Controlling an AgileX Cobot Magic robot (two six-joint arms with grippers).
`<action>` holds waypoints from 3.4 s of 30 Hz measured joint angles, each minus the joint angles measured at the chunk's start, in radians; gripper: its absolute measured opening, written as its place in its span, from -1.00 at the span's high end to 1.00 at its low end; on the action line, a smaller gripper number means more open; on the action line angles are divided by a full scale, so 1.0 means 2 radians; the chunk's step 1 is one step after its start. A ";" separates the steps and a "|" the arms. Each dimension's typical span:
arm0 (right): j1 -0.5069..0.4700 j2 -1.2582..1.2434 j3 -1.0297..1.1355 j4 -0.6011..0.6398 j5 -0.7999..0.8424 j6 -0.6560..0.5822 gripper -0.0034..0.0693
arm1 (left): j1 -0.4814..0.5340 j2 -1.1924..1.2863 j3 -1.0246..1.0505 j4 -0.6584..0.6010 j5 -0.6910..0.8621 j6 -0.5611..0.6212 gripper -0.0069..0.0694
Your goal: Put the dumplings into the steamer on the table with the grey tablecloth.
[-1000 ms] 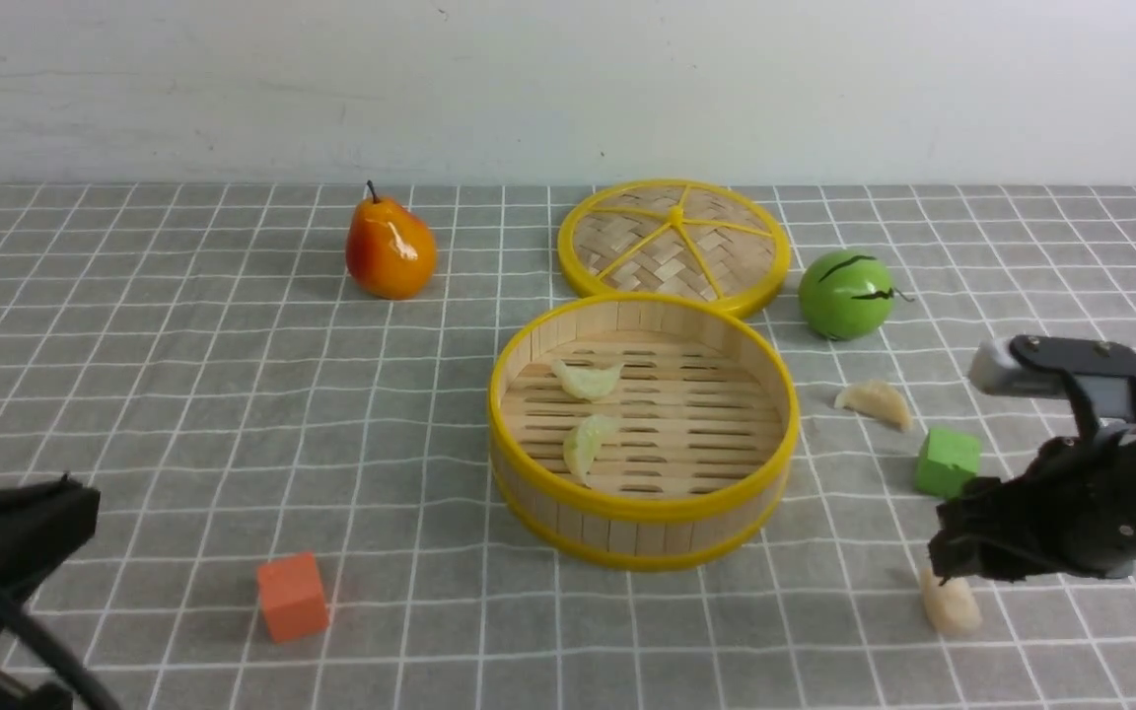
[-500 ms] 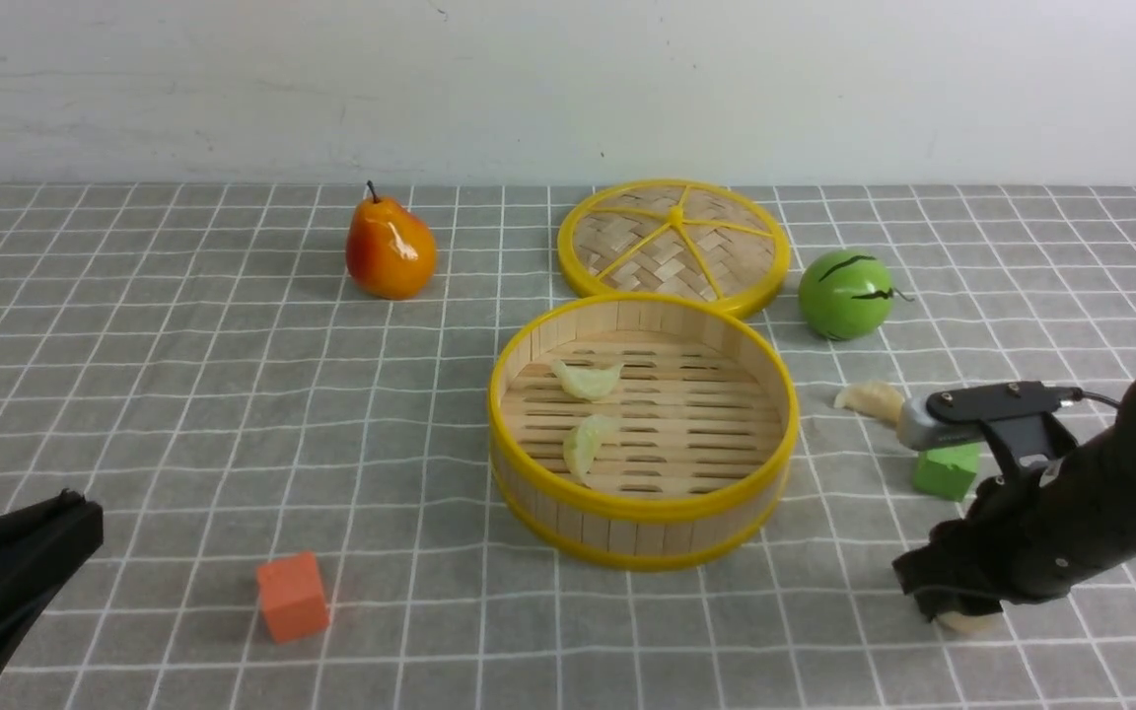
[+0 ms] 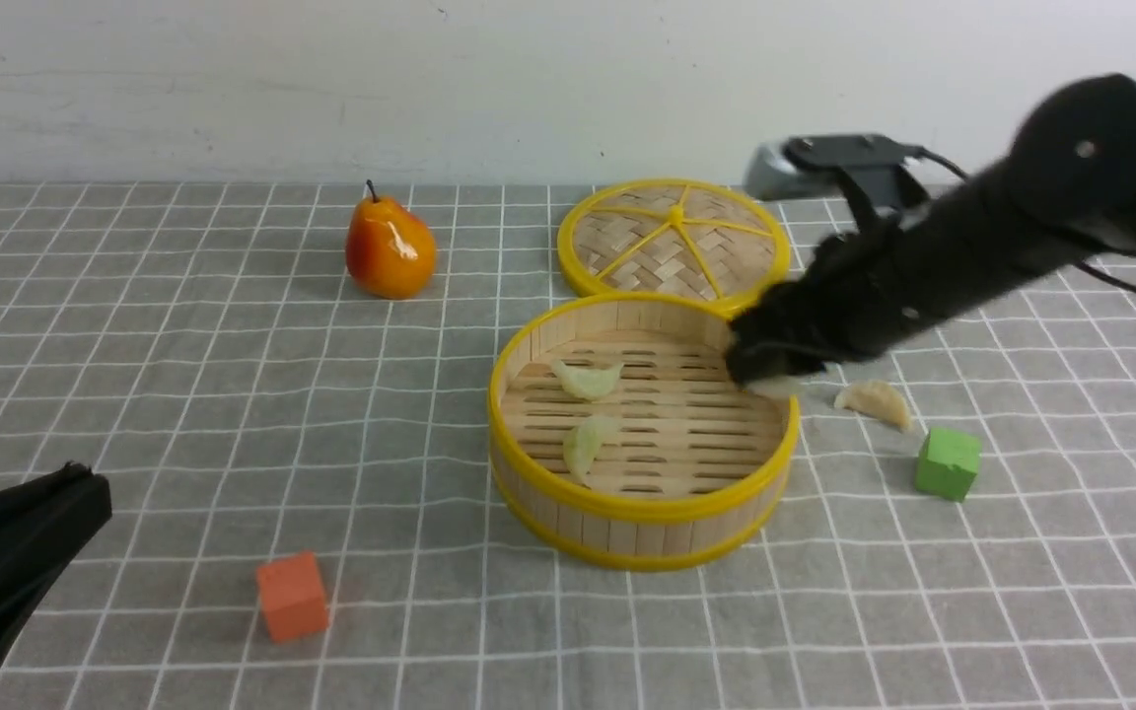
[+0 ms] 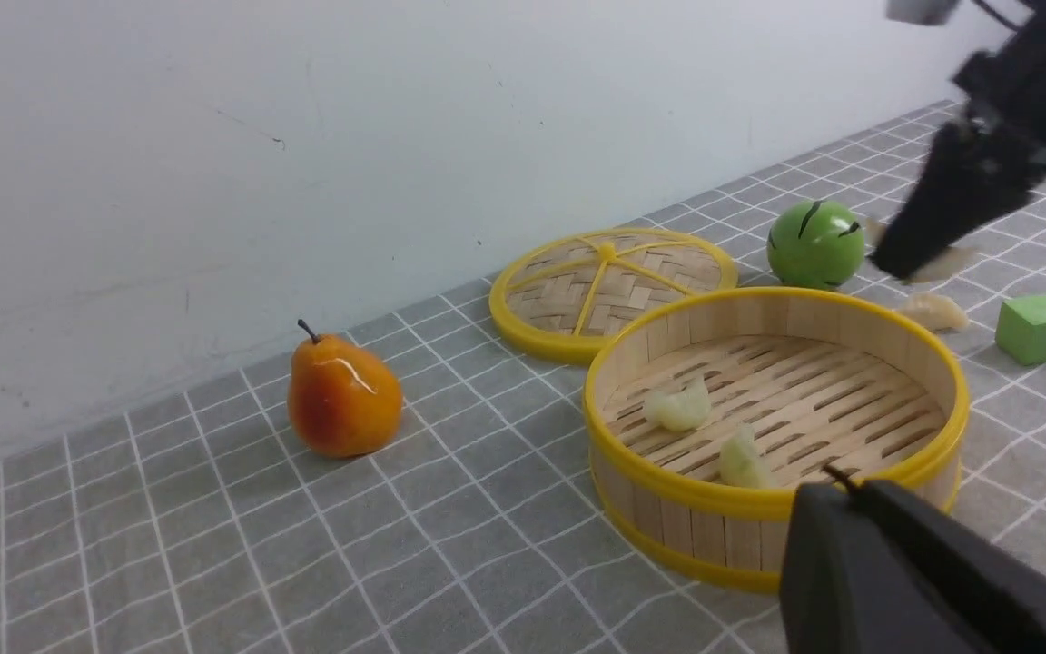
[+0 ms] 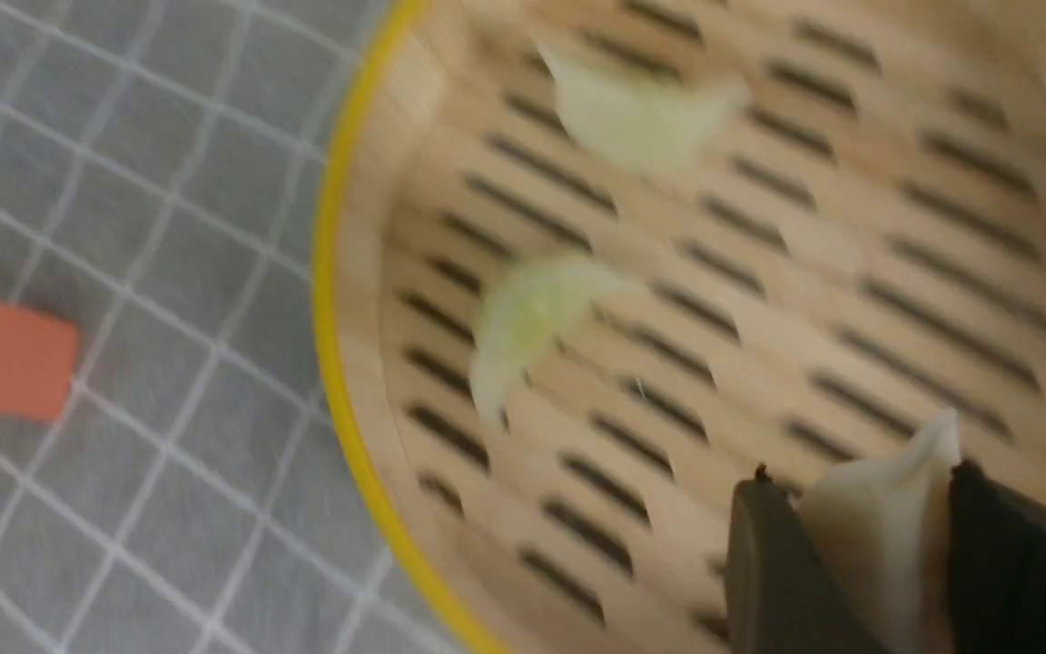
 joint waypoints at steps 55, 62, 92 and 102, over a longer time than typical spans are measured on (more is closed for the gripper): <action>-0.118 0.179 -0.146 -0.164 0.087 -0.038 0.36 | 0.000 0.078 0.000 0.012 0.009 0.000 0.86; -0.115 0.084 -0.172 -0.088 0.103 -0.061 0.36 | 0.000 0.078 0.000 0.016 -0.001 0.000 0.86; 0.000 0.153 -0.239 -0.123 0.207 -0.157 -0.47 | 0.000 0.078 0.000 0.019 -0.049 0.000 0.86; 0.000 -0.052 -0.272 -0.141 0.269 -0.110 0.00 | 0.000 0.078 0.000 0.019 -0.028 0.000 0.85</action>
